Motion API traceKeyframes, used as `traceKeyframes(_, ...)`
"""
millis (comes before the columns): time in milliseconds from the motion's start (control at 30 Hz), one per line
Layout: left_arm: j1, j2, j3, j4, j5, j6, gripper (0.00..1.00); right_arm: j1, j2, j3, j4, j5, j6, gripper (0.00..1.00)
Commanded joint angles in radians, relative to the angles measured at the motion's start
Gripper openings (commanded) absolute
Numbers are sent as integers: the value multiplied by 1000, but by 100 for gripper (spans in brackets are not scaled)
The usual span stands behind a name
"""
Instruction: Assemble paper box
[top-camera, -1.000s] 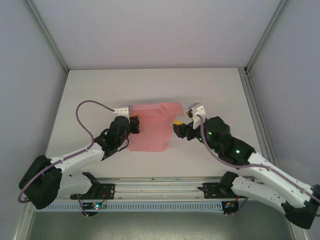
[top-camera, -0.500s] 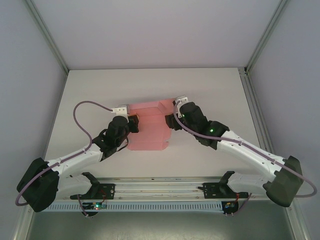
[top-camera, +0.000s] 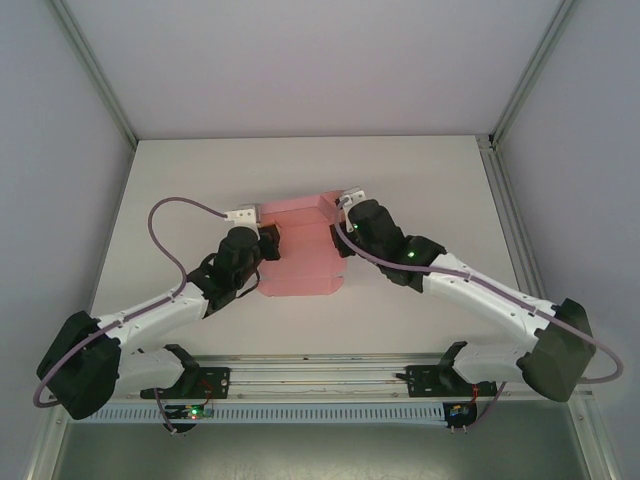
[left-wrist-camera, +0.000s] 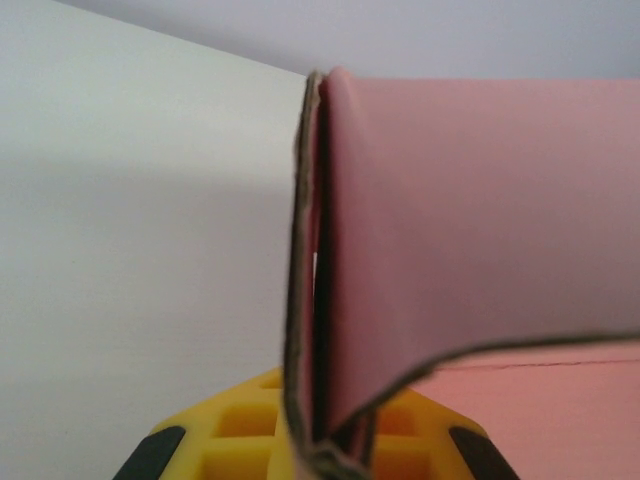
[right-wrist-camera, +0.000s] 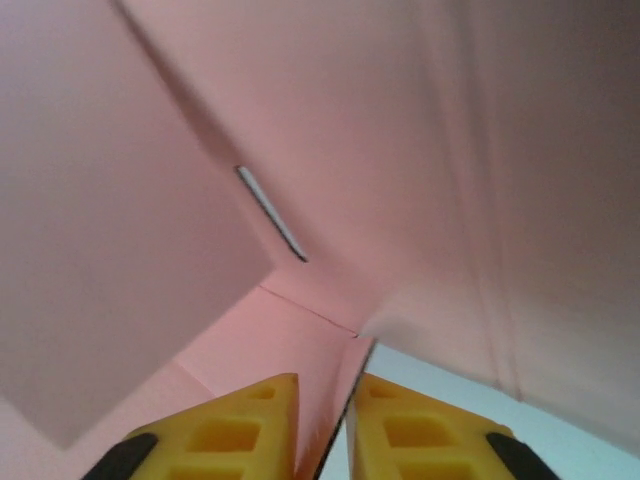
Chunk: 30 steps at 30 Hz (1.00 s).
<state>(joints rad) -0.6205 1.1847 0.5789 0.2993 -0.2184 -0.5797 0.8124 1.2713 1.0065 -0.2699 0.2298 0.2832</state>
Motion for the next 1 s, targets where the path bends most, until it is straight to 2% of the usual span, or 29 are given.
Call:
traceKeyframes(0,-6,15,41,20,7,-18,0,35,52,64,-36,101,-48,14)
traceKeyframes(267,-8,16,49,24,30,-76,0,164,217,159,-41,453,-173,5)
traceKeyframes(333,-9,20,52,22,32,-89,0,187,262,176,-14,500,-203,5)
traceKeyframes(633,-11,48,63,19,31,-134,0,211,327,163,181,399,-230,6)
traceKeyframes(800,-11,56,73,4,38,-133,0,210,326,153,185,405,-243,14)
traceKeyframes(867,-11,56,78,-5,44,-131,0,210,317,146,156,413,-248,15)
traceKeyframes(967,-10,40,72,-28,21,-117,0,204,252,121,109,421,-241,19)
